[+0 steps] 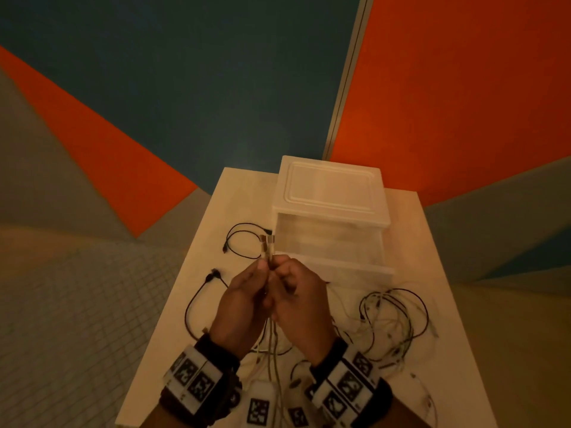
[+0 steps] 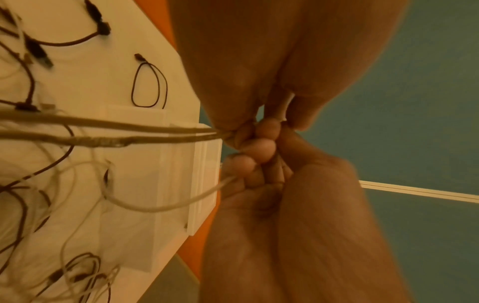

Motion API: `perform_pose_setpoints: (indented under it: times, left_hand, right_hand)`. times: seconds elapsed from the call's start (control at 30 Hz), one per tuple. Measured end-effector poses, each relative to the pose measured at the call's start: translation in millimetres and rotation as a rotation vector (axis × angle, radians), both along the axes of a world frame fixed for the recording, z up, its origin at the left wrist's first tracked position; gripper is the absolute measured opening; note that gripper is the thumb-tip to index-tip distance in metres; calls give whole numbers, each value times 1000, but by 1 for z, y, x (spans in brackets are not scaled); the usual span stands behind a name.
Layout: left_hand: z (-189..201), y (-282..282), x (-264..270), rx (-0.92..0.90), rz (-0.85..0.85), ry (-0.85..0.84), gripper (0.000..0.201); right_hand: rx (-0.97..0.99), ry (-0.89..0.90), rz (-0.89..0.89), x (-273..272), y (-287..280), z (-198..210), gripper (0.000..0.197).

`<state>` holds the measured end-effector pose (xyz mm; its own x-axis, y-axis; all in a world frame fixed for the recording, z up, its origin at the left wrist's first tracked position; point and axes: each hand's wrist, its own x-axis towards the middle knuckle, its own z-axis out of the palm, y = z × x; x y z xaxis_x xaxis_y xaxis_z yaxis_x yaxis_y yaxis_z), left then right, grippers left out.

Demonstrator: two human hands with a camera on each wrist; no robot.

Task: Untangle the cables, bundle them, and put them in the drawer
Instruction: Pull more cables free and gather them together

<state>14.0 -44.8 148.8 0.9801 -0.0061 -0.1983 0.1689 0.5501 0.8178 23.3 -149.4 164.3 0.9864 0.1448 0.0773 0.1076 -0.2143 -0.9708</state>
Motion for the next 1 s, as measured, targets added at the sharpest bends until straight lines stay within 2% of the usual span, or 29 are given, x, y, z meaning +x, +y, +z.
perform_pose_setpoints:
  times: [0.1,0.17,0.23,0.37,0.5,0.63,0.73,0.87,1.0]
  left_hand:
    - [1,-3,0,10,18,13,32]
    - [-1,0,4,11,50,7,31]
    - [-3,5,7,38,70,-7,31]
    - [-6,-6,4,65,-8,-19,29]
    - [-3,-4,9,-54,60,-37,27]
    - [-2,32,26,-217,183,-67,28]
    - [2,62,31,-242,216,-93,30]
    - [9,90,32,-263,279,-105,36]
    - [7,90,28,-250,291,-79,35]
  right_hand:
    - [-12,16,41,-3,-4,-9,17]
    - [-58,11,147,-9,-14,-18,26]
    - [-80,13,227,-17,-25,-27,27]
    - [13,68,188,-22,-34,-37,26]
    - [77,177,275,-16,-44,-34,31]
    - [-34,222,408,-22,-85,-56,33]
    - [-93,330,366,-30,-125,-77,34]
    - [-134,479,204,-44,-179,-98,34]
    - [-164,556,169,-57,-208,-110,34]
